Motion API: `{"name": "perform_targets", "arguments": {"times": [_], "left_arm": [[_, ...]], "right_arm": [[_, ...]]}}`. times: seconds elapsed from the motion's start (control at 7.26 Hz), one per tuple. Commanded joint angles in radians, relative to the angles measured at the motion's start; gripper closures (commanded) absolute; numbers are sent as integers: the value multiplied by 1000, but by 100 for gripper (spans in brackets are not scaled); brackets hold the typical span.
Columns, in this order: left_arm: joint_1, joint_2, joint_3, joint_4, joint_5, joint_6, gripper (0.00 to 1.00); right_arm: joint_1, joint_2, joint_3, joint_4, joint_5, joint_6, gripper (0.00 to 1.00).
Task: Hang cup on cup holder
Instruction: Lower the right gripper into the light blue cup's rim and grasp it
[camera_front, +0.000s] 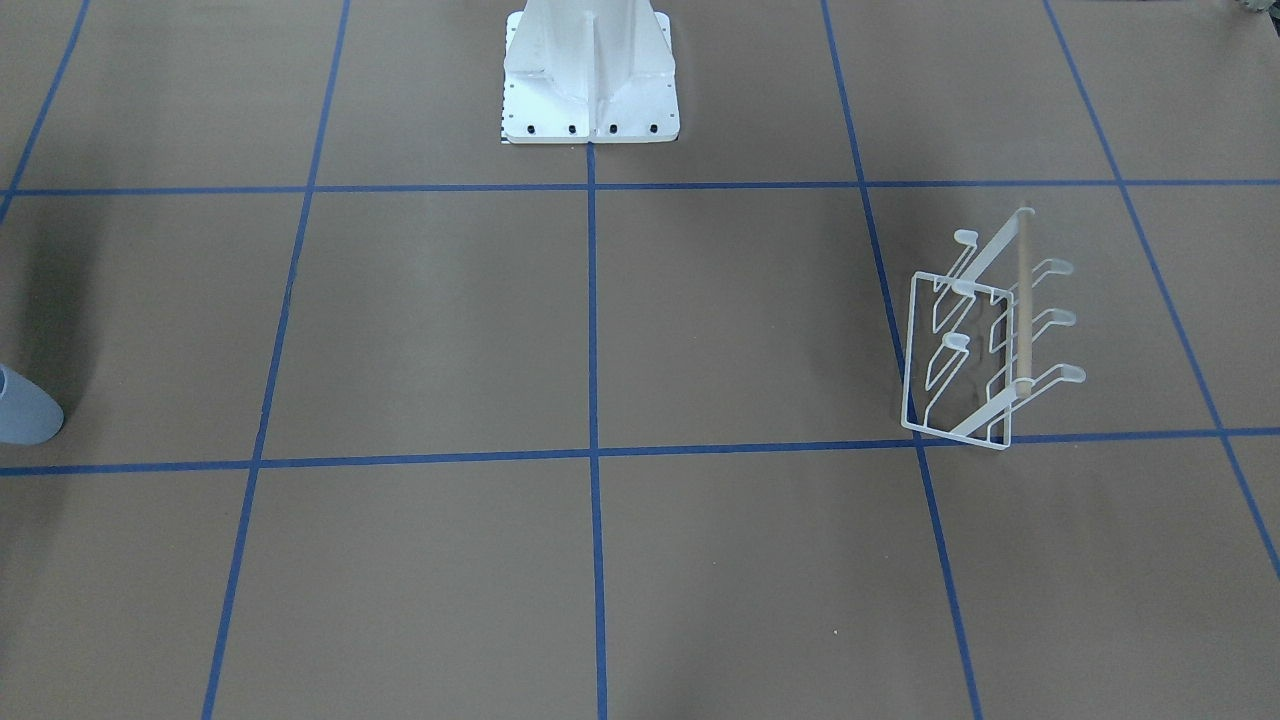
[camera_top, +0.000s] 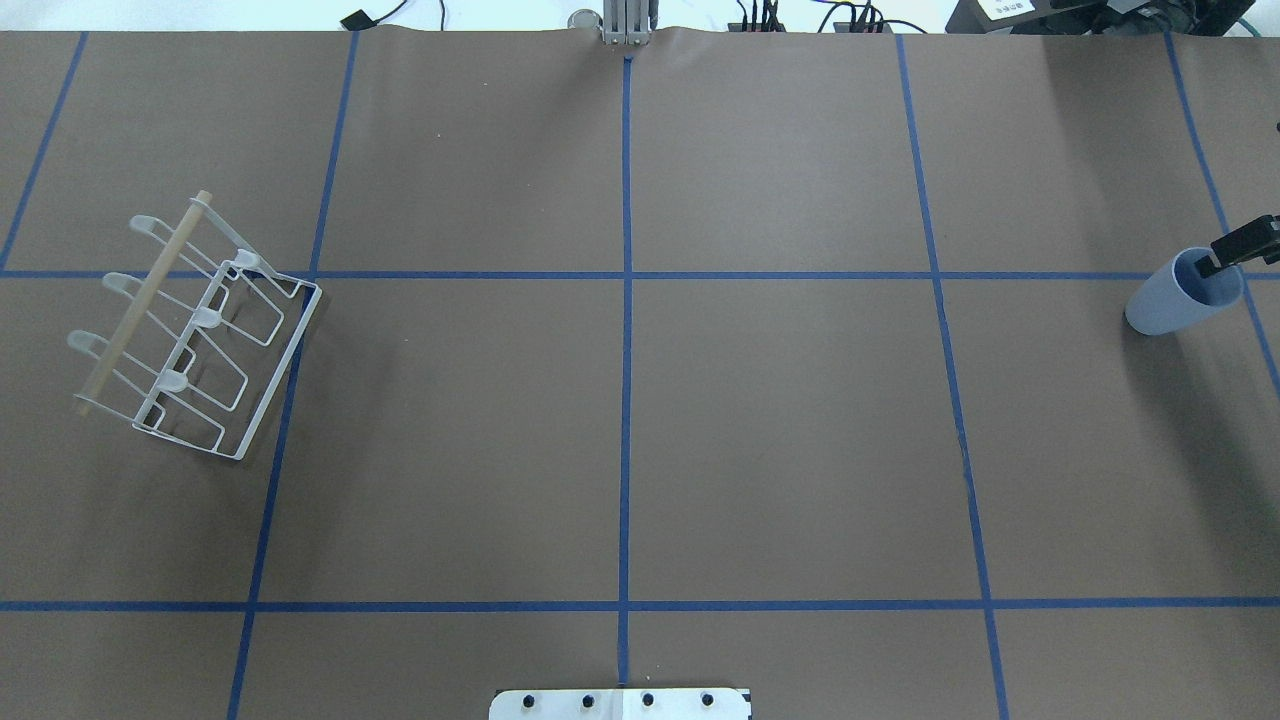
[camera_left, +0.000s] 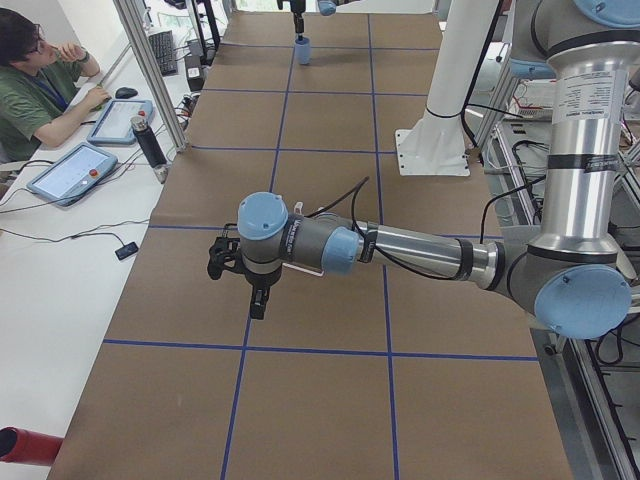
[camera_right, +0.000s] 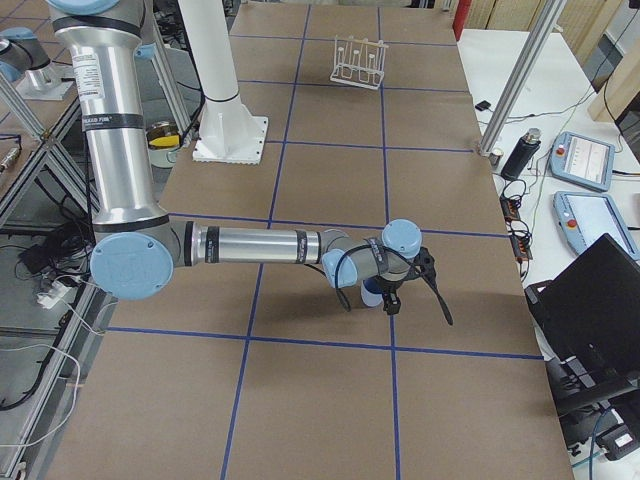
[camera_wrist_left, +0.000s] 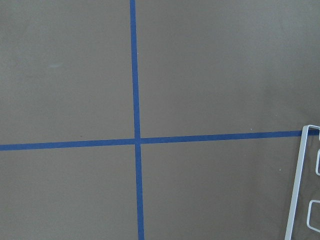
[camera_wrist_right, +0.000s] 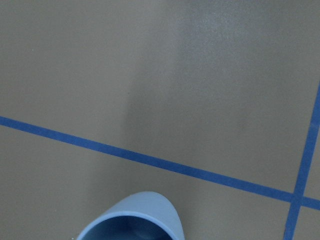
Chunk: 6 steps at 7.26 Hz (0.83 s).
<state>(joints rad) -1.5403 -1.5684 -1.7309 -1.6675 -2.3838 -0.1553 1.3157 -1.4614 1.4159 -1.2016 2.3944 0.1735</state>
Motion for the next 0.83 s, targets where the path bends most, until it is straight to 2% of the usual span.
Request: {"name": "perform_targets", "arguments": {"times": [0.0, 0.14, 0.28, 0.41, 0.55, 0.69], "left_arm": [[0, 1, 1, 2, 2, 0, 1], [0, 1, -1, 0, 0, 0, 1], [0, 1, 1, 0, 2, 0, 1], [0, 1, 1, -1, 0, 2, 1], [0, 1, -1, -1, 0, 2, 1], [0, 1, -1, 0, 0, 0, 1]], "right_arm": [[-7, -17, 0, 0, 0, -8, 3], [-18, -22, -2, -1, -1, -9, 3], [-23, -22, 0, -1, 0, -3, 7], [-26, -22, -3, -1, -3, 4, 57], [-26, -17, -9, 7, 2, 1, 100], [-26, -7, 0, -1, 5, 3, 100]]}}
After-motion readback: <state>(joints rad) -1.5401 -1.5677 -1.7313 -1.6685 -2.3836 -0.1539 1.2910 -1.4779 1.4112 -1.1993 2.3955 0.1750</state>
